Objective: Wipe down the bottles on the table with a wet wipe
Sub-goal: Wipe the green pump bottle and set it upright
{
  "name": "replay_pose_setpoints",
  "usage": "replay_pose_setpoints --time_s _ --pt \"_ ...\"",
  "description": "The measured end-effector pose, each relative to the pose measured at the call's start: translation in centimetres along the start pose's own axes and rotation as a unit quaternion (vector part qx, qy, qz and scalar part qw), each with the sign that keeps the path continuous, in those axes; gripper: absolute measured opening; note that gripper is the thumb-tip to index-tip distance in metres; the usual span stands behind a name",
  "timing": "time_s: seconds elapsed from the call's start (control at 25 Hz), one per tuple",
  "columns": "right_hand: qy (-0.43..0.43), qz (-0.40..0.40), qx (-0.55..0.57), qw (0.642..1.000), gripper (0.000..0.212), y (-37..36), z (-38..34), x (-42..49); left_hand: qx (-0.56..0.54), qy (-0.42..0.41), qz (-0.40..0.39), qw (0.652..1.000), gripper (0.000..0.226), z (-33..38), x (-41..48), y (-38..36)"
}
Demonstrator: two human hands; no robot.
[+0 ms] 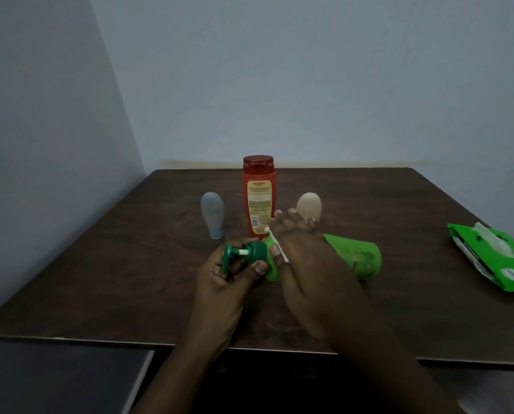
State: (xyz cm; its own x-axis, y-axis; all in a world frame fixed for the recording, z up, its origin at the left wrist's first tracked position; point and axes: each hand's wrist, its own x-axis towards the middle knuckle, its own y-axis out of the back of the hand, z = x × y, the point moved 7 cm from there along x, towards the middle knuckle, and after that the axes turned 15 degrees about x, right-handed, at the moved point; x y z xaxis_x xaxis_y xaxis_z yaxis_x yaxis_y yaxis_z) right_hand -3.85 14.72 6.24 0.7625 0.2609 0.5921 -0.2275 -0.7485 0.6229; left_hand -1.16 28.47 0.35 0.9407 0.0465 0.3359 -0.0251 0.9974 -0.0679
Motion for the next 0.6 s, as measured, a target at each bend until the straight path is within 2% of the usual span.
replay_pose_setpoints --time_s 0.16,0.44,0.6 --pt "0.023 0.000 -0.013 1.000 0.053 0.6 -0.3 -1.0 -0.002 0.003 0.003 1.000 0.032 0.1 -0.2 0.1" --pt "-0.016 -0.035 -0.033 0.999 0.060 0.5 0.5 -0.5 0.012 0.006 -0.014 1.000 0.032 0.2 -0.1 -0.1" --pt "-0.013 -0.029 -0.013 0.999 0.059 0.7 0.4 -0.9 0.011 0.006 -0.006 1.000 0.032 0.1 -0.1 0.0"
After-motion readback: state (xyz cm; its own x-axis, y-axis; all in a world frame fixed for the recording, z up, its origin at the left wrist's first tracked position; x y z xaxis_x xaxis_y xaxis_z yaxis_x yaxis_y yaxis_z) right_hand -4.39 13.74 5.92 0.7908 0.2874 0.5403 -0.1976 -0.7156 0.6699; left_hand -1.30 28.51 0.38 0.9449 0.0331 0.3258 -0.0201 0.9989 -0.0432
